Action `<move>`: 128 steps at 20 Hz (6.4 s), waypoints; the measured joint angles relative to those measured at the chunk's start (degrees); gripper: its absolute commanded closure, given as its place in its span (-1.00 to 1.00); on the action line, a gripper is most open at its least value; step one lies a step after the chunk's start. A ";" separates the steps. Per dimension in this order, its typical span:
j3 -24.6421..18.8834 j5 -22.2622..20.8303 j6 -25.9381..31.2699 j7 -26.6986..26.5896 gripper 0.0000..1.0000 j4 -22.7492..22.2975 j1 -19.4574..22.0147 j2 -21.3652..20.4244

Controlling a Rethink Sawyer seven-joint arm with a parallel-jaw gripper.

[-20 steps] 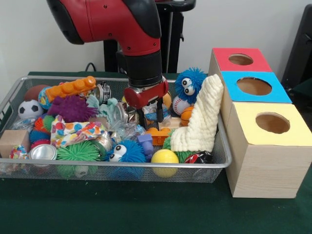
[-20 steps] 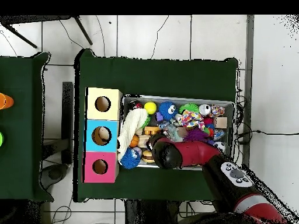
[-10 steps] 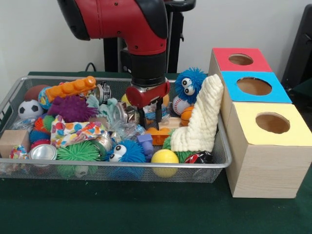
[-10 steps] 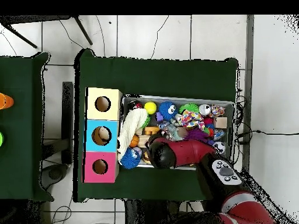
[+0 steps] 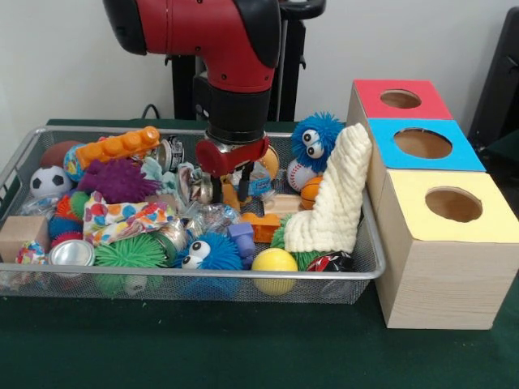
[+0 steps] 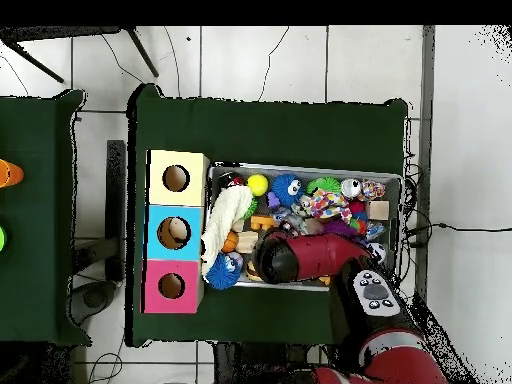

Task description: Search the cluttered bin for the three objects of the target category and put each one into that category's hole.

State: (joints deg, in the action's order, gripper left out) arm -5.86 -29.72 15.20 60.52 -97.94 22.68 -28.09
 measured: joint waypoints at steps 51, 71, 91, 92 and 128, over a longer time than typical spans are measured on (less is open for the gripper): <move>1.40 2.91 8.16 0.00 -1.00 2.65 3.86 -1.19; -3.03 3.11 9.55 0.00 -1.00 -0.77 5.21 -2.31; -14.19 -3.55 1.43 0.00 1.00 -2.04 10.28 -0.27; -14.22 -3.60 1.44 0.00 1.00 -2.06 10.25 -0.19; -11.91 -3.79 1.45 0.00 -1.00 -1.42 7.68 -1.39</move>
State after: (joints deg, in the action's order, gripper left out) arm -17.78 -33.51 16.66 60.52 -99.35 30.37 -29.48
